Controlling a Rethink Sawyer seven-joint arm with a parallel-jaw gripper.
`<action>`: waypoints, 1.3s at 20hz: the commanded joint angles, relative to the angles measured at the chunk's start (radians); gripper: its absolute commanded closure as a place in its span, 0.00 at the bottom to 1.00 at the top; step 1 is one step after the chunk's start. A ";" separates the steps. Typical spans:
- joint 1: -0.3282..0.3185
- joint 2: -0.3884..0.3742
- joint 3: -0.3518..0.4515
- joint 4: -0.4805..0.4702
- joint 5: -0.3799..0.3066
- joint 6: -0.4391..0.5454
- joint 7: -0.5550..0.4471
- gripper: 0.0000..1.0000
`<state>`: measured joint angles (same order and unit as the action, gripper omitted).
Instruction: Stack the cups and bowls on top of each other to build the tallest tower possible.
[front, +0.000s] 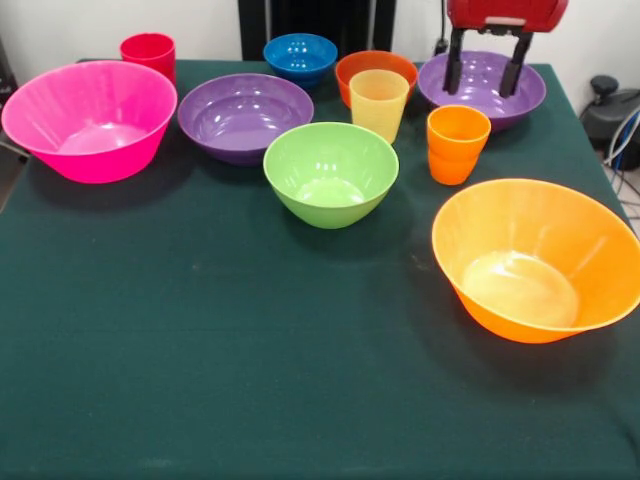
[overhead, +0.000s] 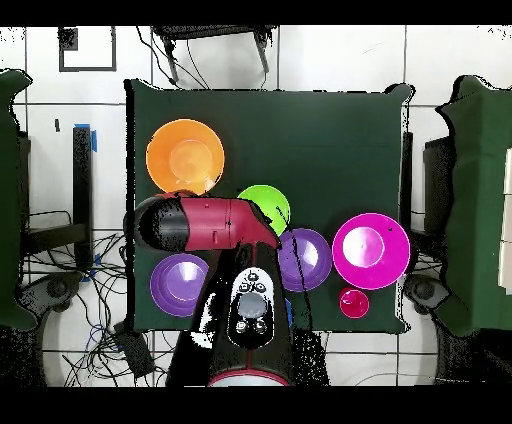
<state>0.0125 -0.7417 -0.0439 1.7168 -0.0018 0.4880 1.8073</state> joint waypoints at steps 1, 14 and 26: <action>0.038 0.000 -0.045 -0.004 0.020 0.151 0.207 0.00; 0.035 0.347 -0.099 -0.459 -0.004 0.259 0.163 0.00; -0.003 0.475 -0.071 -0.699 0.016 0.376 0.136 0.00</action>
<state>0.0203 -0.3568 -0.1796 1.1696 0.0090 0.7604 1.8503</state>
